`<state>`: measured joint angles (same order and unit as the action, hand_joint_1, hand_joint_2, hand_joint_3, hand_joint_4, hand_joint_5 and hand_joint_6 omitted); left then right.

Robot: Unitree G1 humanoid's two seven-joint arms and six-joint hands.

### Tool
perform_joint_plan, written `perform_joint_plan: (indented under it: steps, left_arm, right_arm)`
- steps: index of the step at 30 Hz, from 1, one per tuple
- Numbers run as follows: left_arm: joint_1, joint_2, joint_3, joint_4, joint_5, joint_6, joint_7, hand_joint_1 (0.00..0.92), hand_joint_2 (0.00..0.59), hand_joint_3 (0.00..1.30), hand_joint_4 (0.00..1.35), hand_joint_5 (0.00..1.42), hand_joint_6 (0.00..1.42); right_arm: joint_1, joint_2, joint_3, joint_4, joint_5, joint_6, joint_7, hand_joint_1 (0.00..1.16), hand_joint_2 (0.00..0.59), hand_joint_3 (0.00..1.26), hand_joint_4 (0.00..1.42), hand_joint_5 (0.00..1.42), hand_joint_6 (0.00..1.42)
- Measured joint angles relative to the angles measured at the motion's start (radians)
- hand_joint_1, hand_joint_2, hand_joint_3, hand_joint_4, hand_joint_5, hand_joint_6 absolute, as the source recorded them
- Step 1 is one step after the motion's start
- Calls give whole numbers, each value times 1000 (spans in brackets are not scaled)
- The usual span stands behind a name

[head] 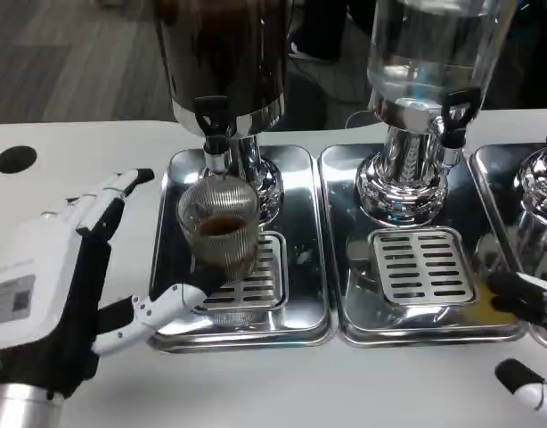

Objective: Grasp the cup under the faucet to collect the drink, then remove the cup.

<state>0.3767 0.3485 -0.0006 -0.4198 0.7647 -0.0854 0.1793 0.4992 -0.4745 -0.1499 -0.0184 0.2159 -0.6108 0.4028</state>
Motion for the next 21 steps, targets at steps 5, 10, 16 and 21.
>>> perform_joint_plan:
  steps: [5,10,16,21]
  left_arm:
    - [73,4,7,-18,0,-22,0,0,13,235,203,255,207]
    - [113,4,-3,-21,4,-44,0,0,13,240,207,254,211]
    - [169,2,-17,-40,31,-68,0,0,15,244,208,254,211]
    - [215,-7,-25,-46,39,-78,6,0,15,245,208,254,205]
  right_arm:
    - [-107,-1,8,64,21,95,73,616,185,254,195,229,156]
    - [-180,0,10,122,20,126,109,635,162,262,223,253,171]
    - [-237,6,23,124,4,149,120,674,148,223,176,216,157]
    - [-263,17,48,87,-17,170,120,677,148,169,135,172,121]
